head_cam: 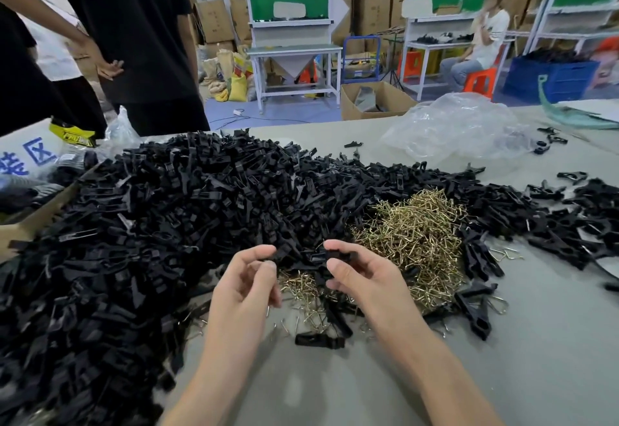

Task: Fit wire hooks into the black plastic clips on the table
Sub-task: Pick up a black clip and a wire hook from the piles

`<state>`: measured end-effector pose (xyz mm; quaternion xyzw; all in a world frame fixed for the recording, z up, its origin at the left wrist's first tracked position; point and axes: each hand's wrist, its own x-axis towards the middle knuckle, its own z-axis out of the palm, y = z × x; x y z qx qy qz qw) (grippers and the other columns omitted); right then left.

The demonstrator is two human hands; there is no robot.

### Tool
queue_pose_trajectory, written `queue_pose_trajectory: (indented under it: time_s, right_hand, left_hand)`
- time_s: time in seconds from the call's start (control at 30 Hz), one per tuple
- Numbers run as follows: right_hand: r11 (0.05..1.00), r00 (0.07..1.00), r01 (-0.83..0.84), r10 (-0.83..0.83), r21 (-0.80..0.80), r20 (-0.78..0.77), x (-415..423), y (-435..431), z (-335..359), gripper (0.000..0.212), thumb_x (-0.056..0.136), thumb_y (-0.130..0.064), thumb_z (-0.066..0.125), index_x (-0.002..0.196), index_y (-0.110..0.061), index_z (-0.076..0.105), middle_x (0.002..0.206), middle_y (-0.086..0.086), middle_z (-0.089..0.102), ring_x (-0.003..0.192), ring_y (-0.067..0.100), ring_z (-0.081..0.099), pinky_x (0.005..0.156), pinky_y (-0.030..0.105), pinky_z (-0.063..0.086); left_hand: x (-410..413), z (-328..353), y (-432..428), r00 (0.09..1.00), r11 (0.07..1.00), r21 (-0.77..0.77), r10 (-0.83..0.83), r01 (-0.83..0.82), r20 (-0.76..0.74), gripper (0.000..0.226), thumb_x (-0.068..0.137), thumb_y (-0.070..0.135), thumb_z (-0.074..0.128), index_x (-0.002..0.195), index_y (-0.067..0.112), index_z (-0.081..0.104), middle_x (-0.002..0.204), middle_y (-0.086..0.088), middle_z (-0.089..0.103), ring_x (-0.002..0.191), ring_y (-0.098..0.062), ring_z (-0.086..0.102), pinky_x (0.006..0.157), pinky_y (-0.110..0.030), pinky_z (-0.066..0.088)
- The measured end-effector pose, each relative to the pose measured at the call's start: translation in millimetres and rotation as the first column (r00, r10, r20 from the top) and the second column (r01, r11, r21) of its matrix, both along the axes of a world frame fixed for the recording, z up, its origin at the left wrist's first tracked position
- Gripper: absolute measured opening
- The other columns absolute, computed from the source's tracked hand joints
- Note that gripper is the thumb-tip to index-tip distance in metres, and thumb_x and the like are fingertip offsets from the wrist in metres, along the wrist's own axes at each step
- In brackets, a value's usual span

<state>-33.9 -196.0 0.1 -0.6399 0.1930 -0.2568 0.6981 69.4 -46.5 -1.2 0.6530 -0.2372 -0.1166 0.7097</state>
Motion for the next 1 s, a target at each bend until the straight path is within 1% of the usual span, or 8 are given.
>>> queue_pose_trajectory:
  time_s: [0.2,0.33,0.43,0.57,0.63,0.77,0.87,1.0]
  right_hand:
    - [0.999,0.991,-0.044,0.041,0.026,0.126,4.4,6.9,-3.4,0.021,0.096,-0.015,0.062,0.115,-0.019,0.071,0.112,0.001,0.074,0.103,0.017,0.072,0.087,0.025,0.057]
    - [0.995,0.993,-0.059,0.067,-0.086,0.093,8.2,9.7,-6.0,0.039,0.092,-0.031,0.056,0.131,-0.031,0.056,0.103,-0.002,0.074,0.094,0.015,0.070,0.091,0.030,0.057]
    - [0.983,0.995,-0.077,0.086,-0.167,0.049,9.8,13.2,-9.6,0.048,0.094,-0.034,0.052,0.140,-0.042,0.039,0.104,-0.007,0.073,0.100,0.010,0.070,0.095,0.023,0.053]
    - [0.989,0.991,-0.082,0.094,-0.122,0.099,8.2,16.4,-8.4,0.035,0.101,-0.011,0.053,0.133,-0.026,0.053,0.105,0.000,0.075,0.106,0.014,0.071,0.089,0.021,0.056]
    - [0.989,0.989,-0.100,0.111,-0.107,0.094,6.9,16.1,-5.5,0.032,0.100,-0.008,0.056,0.128,-0.023,0.059,0.105,0.002,0.075,0.102,0.018,0.072,0.085,0.023,0.058]
    - [0.990,0.993,-0.104,0.109,-0.097,0.051,7.0,15.9,-4.0,0.038,0.097,-0.007,0.060,0.131,-0.025,0.061,0.108,0.003,0.073,0.094,0.018,0.073,0.081,0.025,0.059]
    - [0.992,0.994,-0.098,0.101,-0.083,0.036,7.8,15.5,-5.6,0.042,0.097,-0.006,0.062,0.132,-0.029,0.061,0.110,0.002,0.072,0.091,0.016,0.073,0.078,0.025,0.059]
    - [0.986,0.993,-0.113,0.115,-0.122,0.011,9.3,15.0,-7.2,0.043,0.096,-0.008,0.064,0.132,-0.031,0.061,0.102,-0.011,0.074,0.090,0.010,0.072,0.078,0.026,0.059]
  left_hand:
    - [2.1,-1.7,-0.4,0.988,0.998,-0.060,-0.044,0.035,-0.149,0.022,0.096,0.016,0.059,0.100,0.030,0.076,0.069,-0.003,0.061,0.067,-0.016,0.059,0.073,-0.031,0.049]
    - [0.7,3.6,0.4,0.996,0.998,-0.057,-0.041,0.037,-0.074,0.022,0.098,0.018,0.057,0.099,0.028,0.076,0.089,-0.001,0.075,0.072,-0.010,0.064,0.061,-0.016,0.050]
    - [-0.9,6.8,-0.1,0.995,0.996,-0.075,-0.048,0.042,-0.082,0.024,0.100,0.017,0.053,0.096,0.024,0.075,0.092,-0.001,0.076,0.067,-0.012,0.064,0.055,-0.018,0.049]
    - [-3.0,4.9,0.5,0.983,0.989,-0.064,-0.138,0.130,-0.121,0.027,0.090,0.046,0.054,0.105,0.035,0.074,0.073,-0.001,0.063,0.065,-0.013,0.059,0.057,-0.026,0.053]
    - [-4.1,2.4,-0.3,0.977,0.983,-0.054,-0.183,0.178,-0.108,0.033,0.087,0.048,0.053,0.112,0.037,0.073,0.076,0.000,0.065,0.068,-0.013,0.060,0.059,-0.028,0.054]
    - [-3.6,-2.4,-0.6,0.979,0.979,0.028,-0.203,0.204,-0.029,0.036,0.088,0.043,0.054,0.123,0.042,0.063,0.084,0.011,0.071,0.077,-0.007,0.065,0.073,-0.021,0.055]
    - [-1.5,-3.9,-0.8,0.986,0.984,0.055,-0.169,0.169,-0.008,0.036,0.097,0.022,0.057,0.126,0.043,0.061,0.089,0.018,0.069,0.088,-0.009,0.070,0.084,-0.019,0.054]
    - [-1.9,-1.4,-1.4,0.992,0.991,0.043,-0.123,0.124,-0.030,0.045,0.098,0.006,0.058,0.121,0.044,0.064,0.110,0.009,0.073,0.101,-0.013,0.071,0.087,-0.024,0.055]
